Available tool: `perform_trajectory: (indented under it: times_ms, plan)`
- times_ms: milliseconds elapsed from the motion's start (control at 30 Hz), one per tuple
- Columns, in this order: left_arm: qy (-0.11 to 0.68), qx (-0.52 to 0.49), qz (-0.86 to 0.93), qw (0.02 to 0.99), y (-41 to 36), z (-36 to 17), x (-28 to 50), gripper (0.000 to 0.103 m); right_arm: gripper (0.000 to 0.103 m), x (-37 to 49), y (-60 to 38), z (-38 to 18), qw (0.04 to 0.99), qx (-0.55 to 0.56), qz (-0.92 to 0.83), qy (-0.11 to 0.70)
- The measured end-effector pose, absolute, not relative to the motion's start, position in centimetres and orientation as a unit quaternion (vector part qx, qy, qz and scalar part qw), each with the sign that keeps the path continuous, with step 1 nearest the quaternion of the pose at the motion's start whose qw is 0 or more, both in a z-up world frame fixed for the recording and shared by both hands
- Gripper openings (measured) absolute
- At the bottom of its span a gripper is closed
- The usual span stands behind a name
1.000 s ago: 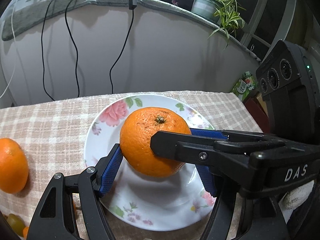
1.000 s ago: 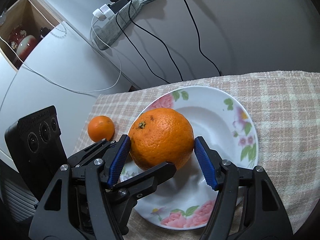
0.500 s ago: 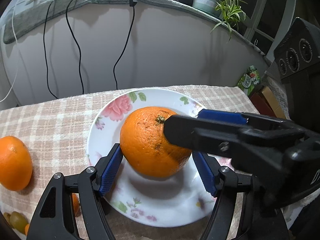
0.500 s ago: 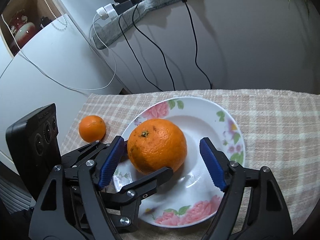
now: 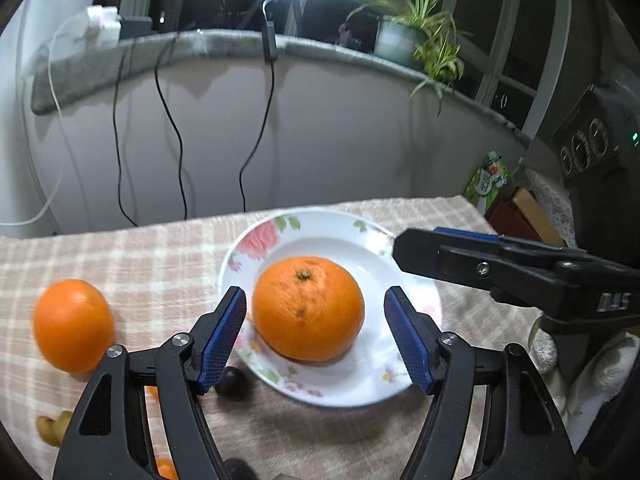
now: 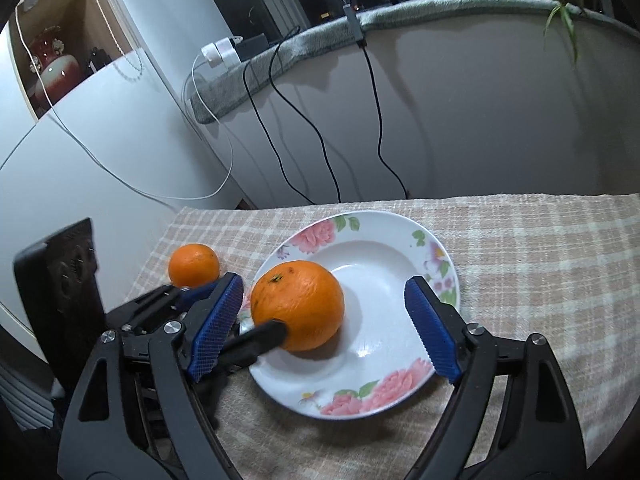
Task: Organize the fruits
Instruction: 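Open the right gripper to release the orange and withdraw it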
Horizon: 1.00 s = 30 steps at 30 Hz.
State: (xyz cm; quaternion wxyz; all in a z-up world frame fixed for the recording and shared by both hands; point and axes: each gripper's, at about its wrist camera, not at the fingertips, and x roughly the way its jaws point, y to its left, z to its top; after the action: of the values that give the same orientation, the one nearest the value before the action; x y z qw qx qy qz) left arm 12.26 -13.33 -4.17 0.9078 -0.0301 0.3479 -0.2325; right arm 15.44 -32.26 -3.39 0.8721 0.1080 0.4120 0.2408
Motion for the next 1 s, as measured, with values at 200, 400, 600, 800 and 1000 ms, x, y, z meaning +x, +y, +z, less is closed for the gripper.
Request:
perform_trajectory:
  times_ms: [200, 400, 600, 800, 1000]
  plan:
    - [0.317, -0.035, -0.221, 0.922, -10.8, -2.9, 10.4, 0.072, 0.086, 13.7, -32.2, -2.7, 0.882, 0.101, 0.235, 0.396]
    - [0.310, -0.035, -0.197, 0.929, -8.6, -2.9, 8.3, 0.072, 0.086, 11.9, -31.5, -2.3, 0.891, 0.077, 0.236, 0.379]
    - [0.326, -0.043, -0.180, 0.927, -6.4, -3.9, 6.4, 0.072, 0.086, 10.3, -30.1, -2.4, 0.895, 0.039, 0.240, 0.374]
    - [0.328, -0.059, -0.150, 0.931, -3.4, -4.6, 3.7, 0.072, 0.086, 8.3, -29.1, -2.7, 0.890, 0.036, 0.258, 0.374]
    - [0.335, -0.062, -0.124, 0.932, -1.5, -5.6, 1.6, 0.072, 0.085, 6.9, -27.6, -3.1, 0.880, 0.027, 0.284, 0.379]
